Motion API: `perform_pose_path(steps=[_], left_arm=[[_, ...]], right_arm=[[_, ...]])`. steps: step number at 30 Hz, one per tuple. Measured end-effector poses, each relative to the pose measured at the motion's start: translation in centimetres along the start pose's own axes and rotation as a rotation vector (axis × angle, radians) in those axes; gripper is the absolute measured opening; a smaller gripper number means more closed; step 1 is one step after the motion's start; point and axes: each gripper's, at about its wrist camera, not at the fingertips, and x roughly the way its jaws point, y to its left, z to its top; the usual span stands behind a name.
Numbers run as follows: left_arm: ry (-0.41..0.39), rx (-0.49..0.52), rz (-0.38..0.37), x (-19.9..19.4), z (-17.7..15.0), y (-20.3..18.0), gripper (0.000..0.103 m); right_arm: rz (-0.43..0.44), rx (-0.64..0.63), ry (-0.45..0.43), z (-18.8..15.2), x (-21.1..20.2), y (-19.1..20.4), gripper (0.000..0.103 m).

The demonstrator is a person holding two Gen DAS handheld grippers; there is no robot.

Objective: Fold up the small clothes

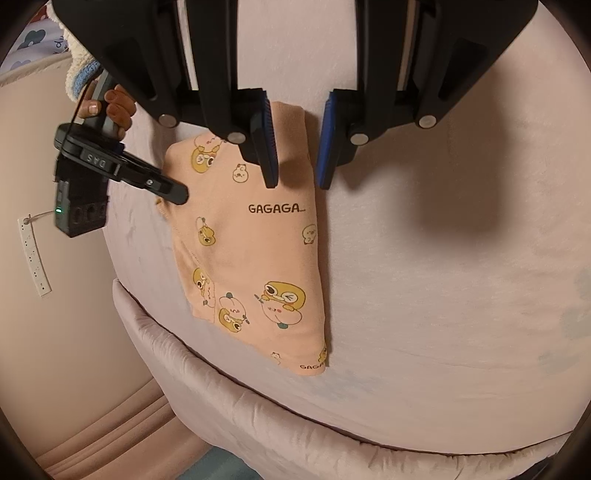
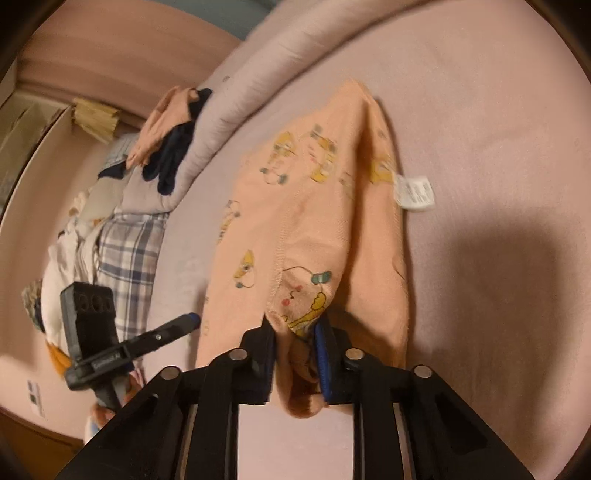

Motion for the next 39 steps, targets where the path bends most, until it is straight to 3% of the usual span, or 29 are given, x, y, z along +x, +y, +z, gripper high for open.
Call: perform_pose_path(steps=[5,8,10,14,17,19,22,25,31,36,39], left_arm=[[0.008,0.006,0.005,0.4,0.0,-0.1,0.02],[0.013,0.004,0.018,0.6,0.2,0.2,0.02],[0.012,0.001,0.015,0.5,0.2,0.4,0.02],[-0.007,0.039,0.023,-0.2,0.4,-0.4,0.02],[-0.032,0.079,-0.007,-0.3,1.0,-1.9,0.02],[-0.038,0.116,-0.009,0.3,1.5,-3.1,0.02],[-0.009,0.166,-0.017,2.0,1.8,-4.5,0.018],[0.025,0.235,0.047,4.1,1.4,-5.2,0.018],[0.072,0.205,0.015,6.1,1.4,-3.7,0.019],[0.057,0.183,-0.012,4.7,1.2,-3.3,0.02],[0.022,0.182,-0.025,3.0,-0.3,-2.8,0.021]], right_arm=[[-0.118,-0.08,-0.041,0.7,-1.4,2.3,0.018],[-0.256,-0.095,0.018,0.8,0.0,1.7,0.018],[-0.268,-0.093,0.027,0.6,0.7,1.1,0.019],[-0.318,-0.092,0.039,0.6,0.0,1.1,0.032],[-0.393,-0.171,-0.065,1.3,-1.3,3.0,0.033],[-0.391,-0.207,-0.133,2.4,-1.5,3.9,0.033],[-0.359,-0.21,-0.154,4.8,-0.6,4.2,0.033],[-0.297,-0.223,-0.112,6.6,1.7,3.9,0.033],[-0.417,-0.173,-0.088,9.7,6.2,1.0,0.028],[-0.435,-0.14,-0.133,10.8,5.5,0.8,0.028],[-0.424,-0.19,-0.157,9.3,3.6,2.3,0.028]])
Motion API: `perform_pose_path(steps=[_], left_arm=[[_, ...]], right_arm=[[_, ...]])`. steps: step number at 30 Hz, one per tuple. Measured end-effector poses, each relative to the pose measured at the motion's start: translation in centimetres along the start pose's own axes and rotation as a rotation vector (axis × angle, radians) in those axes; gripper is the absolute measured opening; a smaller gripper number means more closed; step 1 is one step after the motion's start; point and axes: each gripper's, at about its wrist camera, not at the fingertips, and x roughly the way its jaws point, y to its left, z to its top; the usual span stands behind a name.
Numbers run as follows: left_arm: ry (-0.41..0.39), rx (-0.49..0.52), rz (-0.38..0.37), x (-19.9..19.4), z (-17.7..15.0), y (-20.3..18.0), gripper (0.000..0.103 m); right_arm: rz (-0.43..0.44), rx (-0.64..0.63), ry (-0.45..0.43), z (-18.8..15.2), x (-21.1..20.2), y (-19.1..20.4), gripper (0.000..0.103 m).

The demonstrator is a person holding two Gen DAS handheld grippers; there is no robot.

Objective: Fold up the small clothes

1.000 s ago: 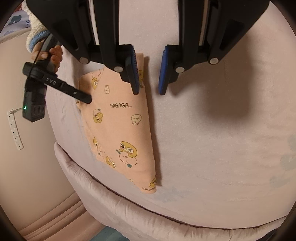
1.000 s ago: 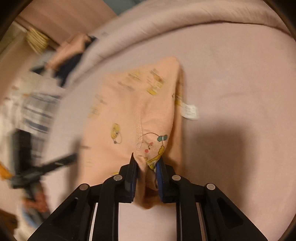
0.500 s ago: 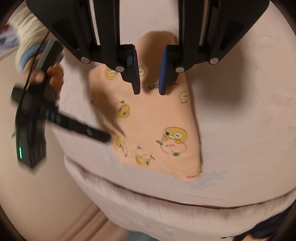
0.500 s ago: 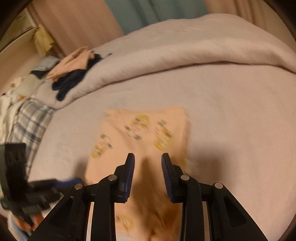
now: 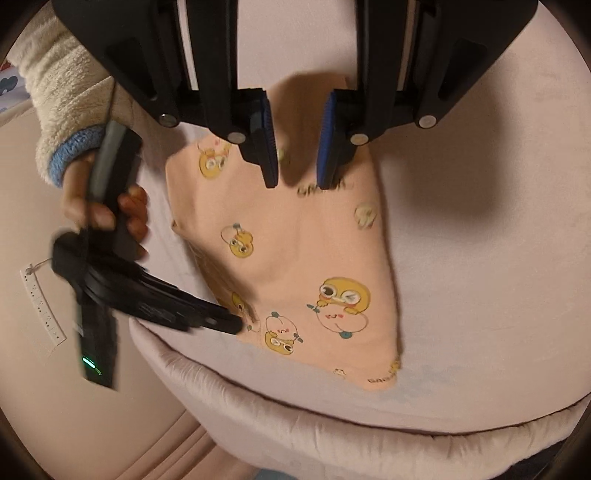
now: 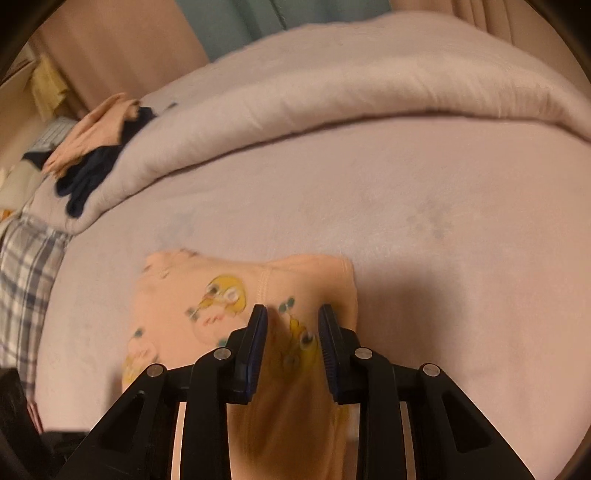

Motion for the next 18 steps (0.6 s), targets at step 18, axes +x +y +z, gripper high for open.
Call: perform_pose_path(steps=[18], left_arm=[[-0.028,-0.09,0.02,-4.1,-6.0,3.2,0.058]], right_arm=[[0.099,-0.107,0.062,-10.9,-7.8,-2.6,0.064]])
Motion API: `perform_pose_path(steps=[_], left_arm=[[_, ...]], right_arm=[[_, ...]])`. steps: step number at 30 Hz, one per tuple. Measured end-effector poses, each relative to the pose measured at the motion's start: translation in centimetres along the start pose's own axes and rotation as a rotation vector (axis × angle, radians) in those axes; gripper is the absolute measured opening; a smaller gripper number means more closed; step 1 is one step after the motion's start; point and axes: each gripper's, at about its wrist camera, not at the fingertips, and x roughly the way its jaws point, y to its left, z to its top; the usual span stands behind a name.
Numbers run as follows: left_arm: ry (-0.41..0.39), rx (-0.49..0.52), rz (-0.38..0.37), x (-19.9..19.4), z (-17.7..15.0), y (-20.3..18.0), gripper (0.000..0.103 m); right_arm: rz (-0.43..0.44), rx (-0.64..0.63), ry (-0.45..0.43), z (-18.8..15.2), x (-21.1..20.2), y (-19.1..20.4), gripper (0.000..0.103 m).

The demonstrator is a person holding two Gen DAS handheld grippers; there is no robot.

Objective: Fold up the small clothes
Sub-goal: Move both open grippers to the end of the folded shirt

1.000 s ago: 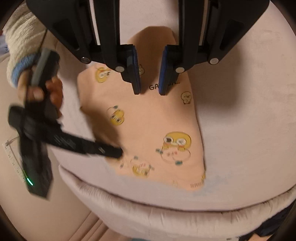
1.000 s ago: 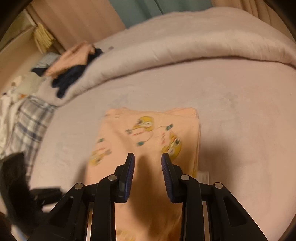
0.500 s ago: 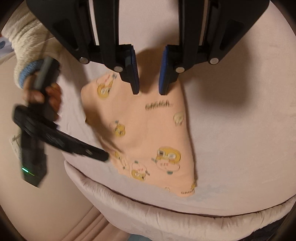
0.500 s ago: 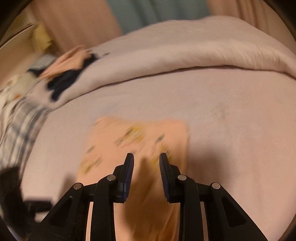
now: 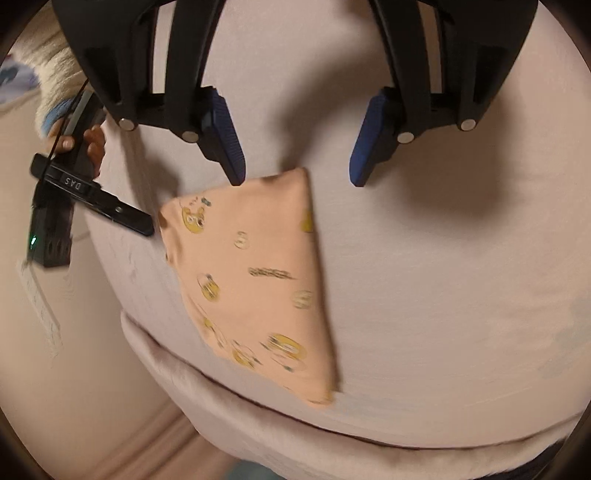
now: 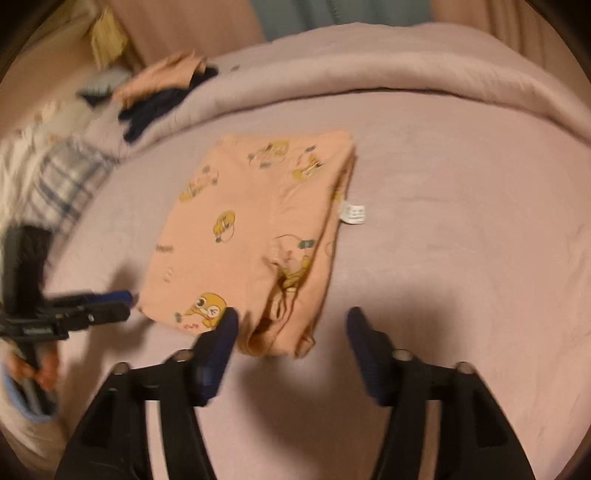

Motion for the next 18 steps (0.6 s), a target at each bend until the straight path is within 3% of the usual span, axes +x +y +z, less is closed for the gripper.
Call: perform_pose_path(steps=[4,7,12,18], left_arm=[[-0.02,-0.125,-0.073,-0.7,0.4,2.1,0.058],[-0.033,-0.157,-0.116,-0.6,1.4,2.0,0.058],[-0.032,-0.181,-0.146,0.5,3.2,1.8,0.058],[-0.028,-0.169,-0.131,2.1,4.9,1.6,0.058]], right_arm=[[0.15,0.197,-0.011,0.1,0.2,-3.1,0.065],[0.243,0.316,-0.003,0.1,1.2,-4.1,0.069],[0.279,0.38,0.004,0.2,1.9,-4.5,0.07],[0.276,0.37,0.021,1.4,2.8,-4.7,0.07]])
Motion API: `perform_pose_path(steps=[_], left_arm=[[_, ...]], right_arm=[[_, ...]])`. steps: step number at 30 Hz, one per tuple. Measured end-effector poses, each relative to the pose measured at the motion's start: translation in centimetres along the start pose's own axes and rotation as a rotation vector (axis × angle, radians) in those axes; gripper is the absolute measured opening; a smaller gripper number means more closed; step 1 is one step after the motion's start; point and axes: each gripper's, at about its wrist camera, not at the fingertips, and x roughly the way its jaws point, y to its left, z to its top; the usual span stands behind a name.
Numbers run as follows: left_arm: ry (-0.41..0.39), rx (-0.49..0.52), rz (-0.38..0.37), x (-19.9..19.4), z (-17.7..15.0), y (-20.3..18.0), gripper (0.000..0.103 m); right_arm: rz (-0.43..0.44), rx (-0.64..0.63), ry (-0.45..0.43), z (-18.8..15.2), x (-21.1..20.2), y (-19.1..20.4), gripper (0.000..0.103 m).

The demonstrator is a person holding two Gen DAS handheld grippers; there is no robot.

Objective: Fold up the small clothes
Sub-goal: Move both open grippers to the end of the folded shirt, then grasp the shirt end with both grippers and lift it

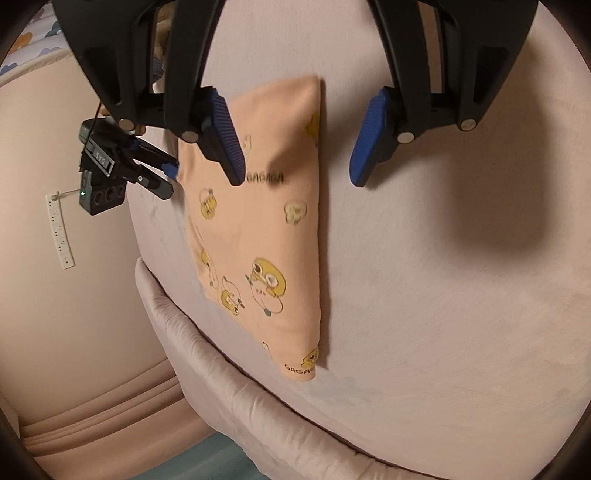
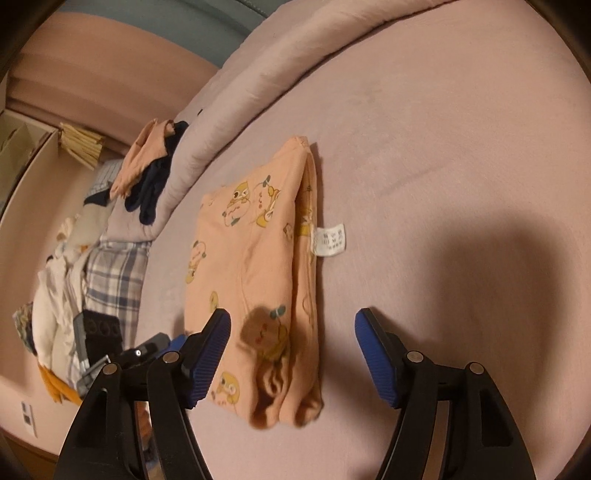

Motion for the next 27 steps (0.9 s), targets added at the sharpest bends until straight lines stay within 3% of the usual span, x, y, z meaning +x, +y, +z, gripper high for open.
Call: perform_pose_path(steps=[27], left_arm=[[0.02,0.096,0.022,3.1,3.0,-0.5,0.059]], right_arm=[[-0.007,-0.087,0.055,2.0,2.3,0.7,0.07]])
